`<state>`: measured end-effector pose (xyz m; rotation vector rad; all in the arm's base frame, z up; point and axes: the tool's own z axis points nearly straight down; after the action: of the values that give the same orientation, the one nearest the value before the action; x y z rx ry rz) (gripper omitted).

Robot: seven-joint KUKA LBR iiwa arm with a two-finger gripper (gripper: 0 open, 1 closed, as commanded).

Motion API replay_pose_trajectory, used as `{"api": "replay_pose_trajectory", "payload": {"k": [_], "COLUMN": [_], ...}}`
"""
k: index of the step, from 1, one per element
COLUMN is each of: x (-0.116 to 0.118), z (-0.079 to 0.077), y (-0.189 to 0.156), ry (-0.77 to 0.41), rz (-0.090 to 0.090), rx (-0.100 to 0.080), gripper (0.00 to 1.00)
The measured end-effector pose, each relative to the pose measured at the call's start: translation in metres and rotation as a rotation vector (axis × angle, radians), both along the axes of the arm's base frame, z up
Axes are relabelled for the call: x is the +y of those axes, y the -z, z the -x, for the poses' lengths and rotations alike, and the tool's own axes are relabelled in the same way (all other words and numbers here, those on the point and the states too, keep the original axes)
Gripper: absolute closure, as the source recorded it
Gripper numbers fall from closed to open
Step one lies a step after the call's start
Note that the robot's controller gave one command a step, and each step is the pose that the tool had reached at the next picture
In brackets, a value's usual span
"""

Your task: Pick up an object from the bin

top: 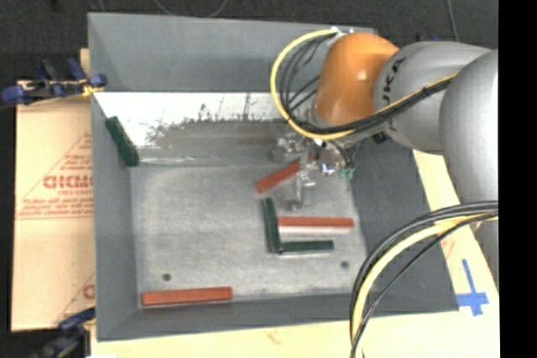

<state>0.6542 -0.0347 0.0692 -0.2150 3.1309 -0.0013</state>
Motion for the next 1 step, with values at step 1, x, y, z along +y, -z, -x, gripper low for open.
{"api": "replay_pose_trajectory", "payload": {"k": [1], "x": [-0.0003], "z": [-0.0005], "y": [-0.0005], "ry": [0.000], "rz": [0.000], "rx": [0.001], "gripper": [0.00]}}
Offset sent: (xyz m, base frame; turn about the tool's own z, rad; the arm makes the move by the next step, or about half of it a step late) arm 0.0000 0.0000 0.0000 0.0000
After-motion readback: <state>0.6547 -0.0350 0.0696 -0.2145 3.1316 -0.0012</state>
